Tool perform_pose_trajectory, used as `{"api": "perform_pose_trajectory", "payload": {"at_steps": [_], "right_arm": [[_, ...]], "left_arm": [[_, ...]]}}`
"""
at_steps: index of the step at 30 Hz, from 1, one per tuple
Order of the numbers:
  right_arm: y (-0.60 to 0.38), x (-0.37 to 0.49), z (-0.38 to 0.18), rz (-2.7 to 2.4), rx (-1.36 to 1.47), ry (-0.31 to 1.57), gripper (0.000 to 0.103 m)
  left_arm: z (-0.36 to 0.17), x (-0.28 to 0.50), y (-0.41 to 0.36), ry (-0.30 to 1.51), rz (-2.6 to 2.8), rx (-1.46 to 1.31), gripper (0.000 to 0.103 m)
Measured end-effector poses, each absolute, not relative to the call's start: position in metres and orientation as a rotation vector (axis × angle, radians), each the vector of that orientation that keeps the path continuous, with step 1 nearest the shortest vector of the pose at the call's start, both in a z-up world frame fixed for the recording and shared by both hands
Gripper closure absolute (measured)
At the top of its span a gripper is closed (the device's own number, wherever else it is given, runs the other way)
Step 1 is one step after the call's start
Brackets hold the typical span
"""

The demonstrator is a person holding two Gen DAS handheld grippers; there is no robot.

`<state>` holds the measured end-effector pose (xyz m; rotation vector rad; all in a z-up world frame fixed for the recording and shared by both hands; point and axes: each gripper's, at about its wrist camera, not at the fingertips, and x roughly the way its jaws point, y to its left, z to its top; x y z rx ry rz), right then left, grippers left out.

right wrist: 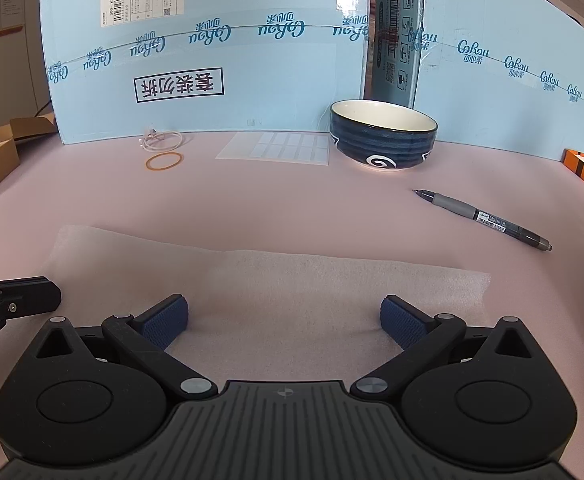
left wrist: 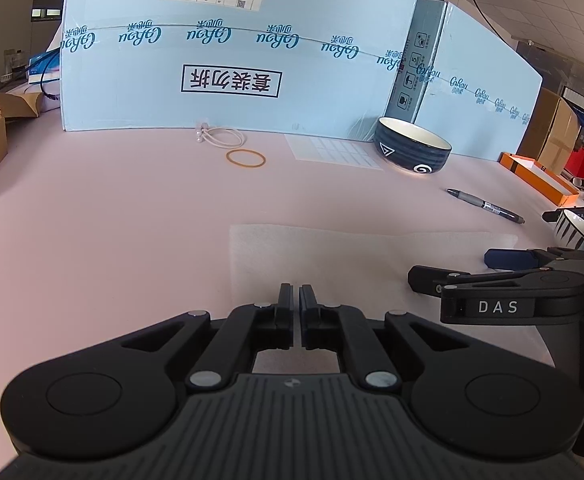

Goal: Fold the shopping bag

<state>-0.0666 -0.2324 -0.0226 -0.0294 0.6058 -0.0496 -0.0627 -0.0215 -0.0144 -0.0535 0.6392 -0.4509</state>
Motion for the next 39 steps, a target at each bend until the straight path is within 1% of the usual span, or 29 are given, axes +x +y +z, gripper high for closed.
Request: {"api": "perform_pose_trajectory", "payload": {"at_steps": [9, 39], "right_arm": [[-0.2323, -0.0665, -0.0225, -0.05, -0.029, 0.606, 0.0], [-0.2317, -0.0664, -0.0222, -0.05, -0.029, 0.606, 0.0]], "left_arm": [[-0.0141, -0.0634, -0.0221, 0.638, -0.46, -0.053, 0.097], [-0.0131, -0.0645, -0.0239, 0.635, -0.459, -0.04, 0.095]]}}
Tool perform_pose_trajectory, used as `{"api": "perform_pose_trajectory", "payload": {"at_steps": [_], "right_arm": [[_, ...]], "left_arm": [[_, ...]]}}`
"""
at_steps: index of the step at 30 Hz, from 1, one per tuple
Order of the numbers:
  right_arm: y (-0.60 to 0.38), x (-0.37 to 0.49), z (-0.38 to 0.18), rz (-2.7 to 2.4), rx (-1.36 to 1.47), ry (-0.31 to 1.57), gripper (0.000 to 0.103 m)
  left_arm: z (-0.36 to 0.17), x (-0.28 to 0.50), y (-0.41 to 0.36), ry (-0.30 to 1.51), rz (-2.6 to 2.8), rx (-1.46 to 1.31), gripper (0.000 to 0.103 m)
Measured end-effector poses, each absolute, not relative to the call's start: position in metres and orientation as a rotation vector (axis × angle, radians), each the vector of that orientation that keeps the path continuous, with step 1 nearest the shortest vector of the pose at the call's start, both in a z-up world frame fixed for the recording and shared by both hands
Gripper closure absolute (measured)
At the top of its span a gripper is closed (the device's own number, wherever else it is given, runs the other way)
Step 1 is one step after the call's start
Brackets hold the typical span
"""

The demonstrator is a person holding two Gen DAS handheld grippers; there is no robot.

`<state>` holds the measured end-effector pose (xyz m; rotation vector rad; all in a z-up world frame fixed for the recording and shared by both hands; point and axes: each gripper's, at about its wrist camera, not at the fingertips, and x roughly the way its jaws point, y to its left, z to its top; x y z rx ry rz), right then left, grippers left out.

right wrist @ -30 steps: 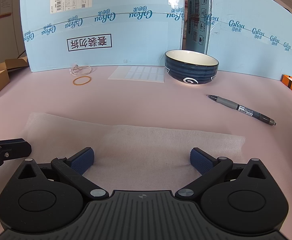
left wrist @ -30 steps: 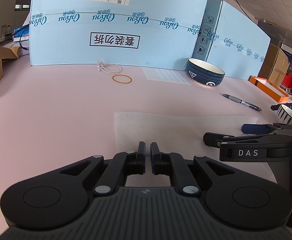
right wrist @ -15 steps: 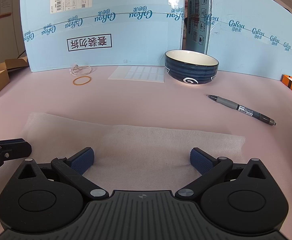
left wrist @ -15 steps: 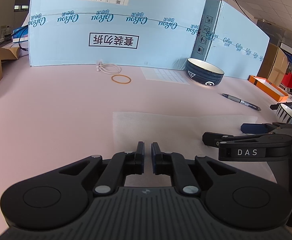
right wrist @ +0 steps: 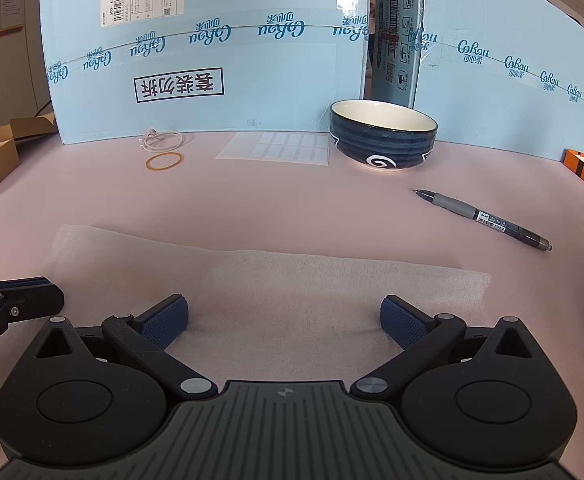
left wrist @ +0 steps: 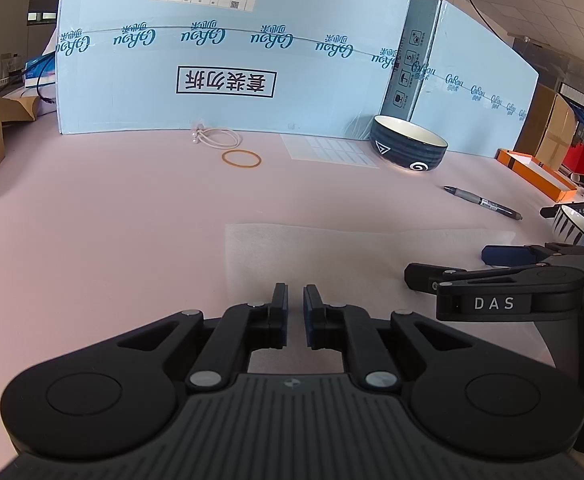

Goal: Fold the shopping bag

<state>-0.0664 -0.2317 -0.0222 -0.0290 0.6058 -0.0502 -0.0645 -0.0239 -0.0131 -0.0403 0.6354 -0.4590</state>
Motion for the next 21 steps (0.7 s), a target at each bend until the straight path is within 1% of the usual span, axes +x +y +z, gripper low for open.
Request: {"api": "perform_pose_trajectory", "payload": {"at_steps": [8, 11, 13, 15, 21], "right_arm": [[-0.232, -0.0664, -0.0222, -0.05, -0.028, 0.606, 0.0], [-0.2319, -0.0663, -0.0222, -0.05, -0.029, 0.606, 0.0], [-0.2324, -0.0662, -0.0223, -0.049, -0.028, 0.606, 0.0], [-0.2319, -0.066, -0.0224, -0.049, -0.028, 0.606, 0.0], [-0.2309, -0.0658, -0.0222, -0.053, -0.034, 0.606, 0.0]], "left_arm": [[-0.0128, -0.0649, -0.0245, 0.634, -0.46, -0.038, 0.094], [-0.0122, -0.0664, -0.0249, 0.629, -0.465, -0.04, 0.083], [-0.0115, -0.0683, -0.0256, 0.623, -0.457, -0.033, 0.072], [-0.0113, -0.0694, -0.0259, 0.62, -0.449, -0.029, 0.066], [-0.0116, -0.0713, -0.0272, 0.62, -0.434, -0.019, 0.062]]}}
